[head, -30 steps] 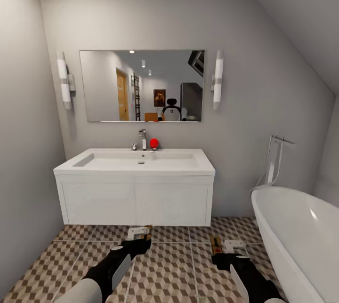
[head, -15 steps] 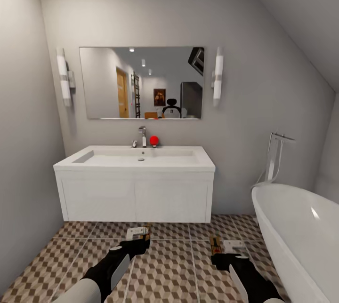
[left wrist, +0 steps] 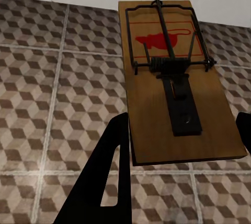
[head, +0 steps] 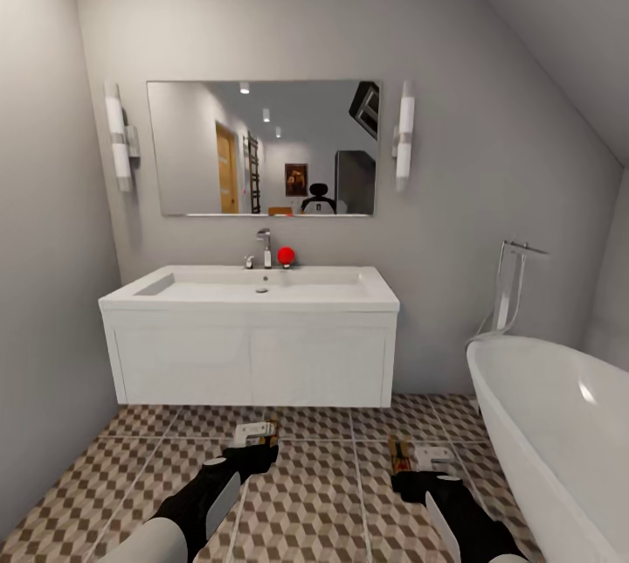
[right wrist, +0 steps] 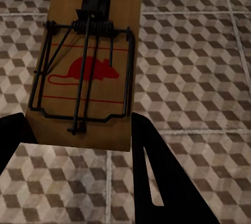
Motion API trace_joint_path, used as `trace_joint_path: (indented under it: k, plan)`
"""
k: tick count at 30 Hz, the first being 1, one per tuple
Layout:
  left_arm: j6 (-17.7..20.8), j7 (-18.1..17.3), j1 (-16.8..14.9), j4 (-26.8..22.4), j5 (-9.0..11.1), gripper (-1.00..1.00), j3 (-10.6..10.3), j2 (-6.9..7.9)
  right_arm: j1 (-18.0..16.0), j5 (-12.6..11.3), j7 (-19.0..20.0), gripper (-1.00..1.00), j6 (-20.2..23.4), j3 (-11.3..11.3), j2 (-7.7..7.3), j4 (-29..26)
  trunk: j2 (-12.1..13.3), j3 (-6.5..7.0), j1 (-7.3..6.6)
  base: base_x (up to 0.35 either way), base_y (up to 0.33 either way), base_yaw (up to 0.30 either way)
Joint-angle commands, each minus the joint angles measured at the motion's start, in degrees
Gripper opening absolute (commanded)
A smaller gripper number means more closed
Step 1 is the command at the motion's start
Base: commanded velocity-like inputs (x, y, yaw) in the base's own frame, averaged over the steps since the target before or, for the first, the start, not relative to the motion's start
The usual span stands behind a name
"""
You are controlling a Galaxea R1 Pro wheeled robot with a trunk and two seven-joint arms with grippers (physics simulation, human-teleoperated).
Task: Take the four mousetraps from the cabinet in the bathroom and place them on the bathroom floor. Make sure all four end up on the same floor surface, and ensure that at least two of them are either under or directly next to the same bathroom sink.
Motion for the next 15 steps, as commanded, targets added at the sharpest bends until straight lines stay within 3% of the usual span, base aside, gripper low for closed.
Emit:
trace_joint_path:
  k: [1,15]
  plan:
    - [0.28,0.27,-0.02,-0.11,0.49,-1.00,-0.39,0.05,-0.02,0.08,0.16,-1.00,0.34,-0.31,0.11,-0.11,-0.45,-0.25,0.22,0.000,0.000,0.000]
    - [0.29,0.27,-0.02,-0.11,0.41,-1.00,-0.37,0.05,-0.02,-0.03,0.09,-1.00,0.27,-0.32,0.05,0.29,-6.06,-2.77,3.29,0.000,0.000,0.000]
